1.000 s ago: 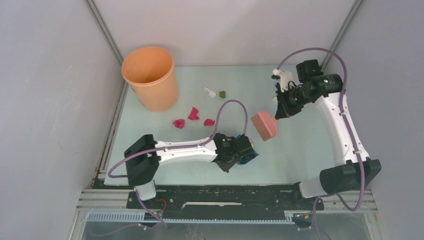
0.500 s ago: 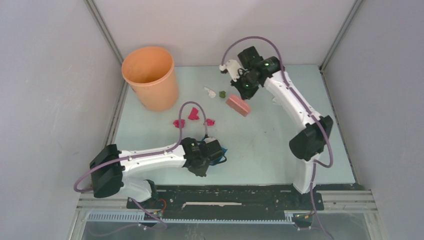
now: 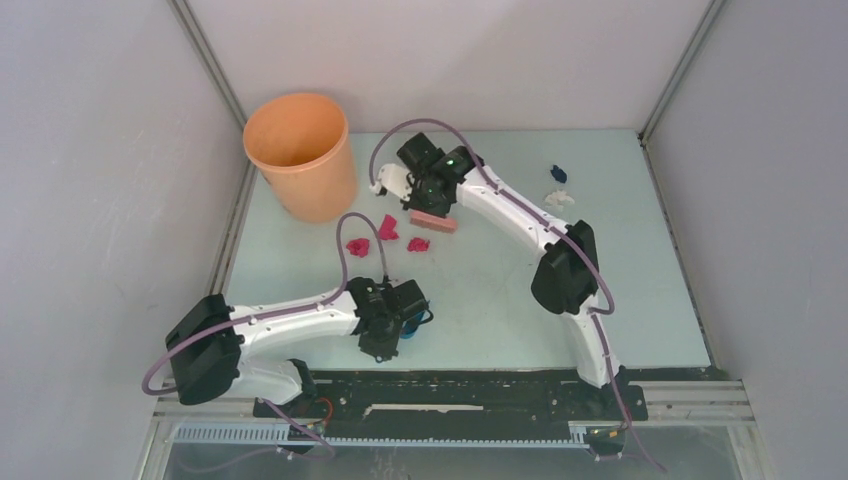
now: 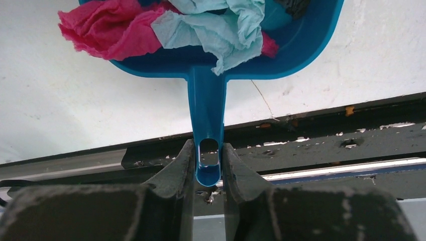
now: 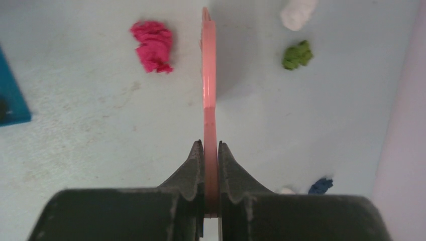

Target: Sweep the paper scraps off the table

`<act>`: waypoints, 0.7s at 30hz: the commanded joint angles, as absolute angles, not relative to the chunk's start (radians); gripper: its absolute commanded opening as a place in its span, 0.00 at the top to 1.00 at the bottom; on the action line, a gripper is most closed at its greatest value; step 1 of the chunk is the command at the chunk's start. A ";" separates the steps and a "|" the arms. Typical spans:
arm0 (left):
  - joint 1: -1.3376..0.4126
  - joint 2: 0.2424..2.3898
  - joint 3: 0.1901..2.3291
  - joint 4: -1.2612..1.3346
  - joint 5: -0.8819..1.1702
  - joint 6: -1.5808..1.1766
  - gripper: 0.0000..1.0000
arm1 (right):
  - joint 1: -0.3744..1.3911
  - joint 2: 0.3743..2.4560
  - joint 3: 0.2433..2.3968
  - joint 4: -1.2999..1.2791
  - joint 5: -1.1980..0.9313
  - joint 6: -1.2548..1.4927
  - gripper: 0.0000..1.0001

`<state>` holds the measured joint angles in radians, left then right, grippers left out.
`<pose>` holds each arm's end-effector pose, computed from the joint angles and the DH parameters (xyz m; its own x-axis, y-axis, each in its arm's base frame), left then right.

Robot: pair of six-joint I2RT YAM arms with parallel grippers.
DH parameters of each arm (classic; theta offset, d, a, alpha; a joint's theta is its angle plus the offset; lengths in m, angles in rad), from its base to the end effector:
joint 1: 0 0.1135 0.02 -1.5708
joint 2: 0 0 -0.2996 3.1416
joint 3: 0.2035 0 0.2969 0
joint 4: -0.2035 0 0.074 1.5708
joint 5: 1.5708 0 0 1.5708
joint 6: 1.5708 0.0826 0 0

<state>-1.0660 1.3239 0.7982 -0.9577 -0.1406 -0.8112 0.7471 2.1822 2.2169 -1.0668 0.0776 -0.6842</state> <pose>0.1272 -0.2062 0.1548 -0.9559 0.2455 -0.1613 0.2434 0.9694 0.0328 0.4157 0.3763 0.2947 -0.0783 -0.9314 -0.3555 -0.9004 0.2191 -0.3758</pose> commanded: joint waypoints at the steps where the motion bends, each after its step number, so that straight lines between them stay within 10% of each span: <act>1: -1.030 1.343 0.793 -0.916 -0.113 -0.789 1.00 | 0.791 2.169 2.164 -1.110 0.082 -0.725 1.00; 21: -0.991 1.517 0.858 -0.853 -0.127 -0.676 1.00 | 0.863 1.853 1.891 -1.265 -0.297 -0.437 1.00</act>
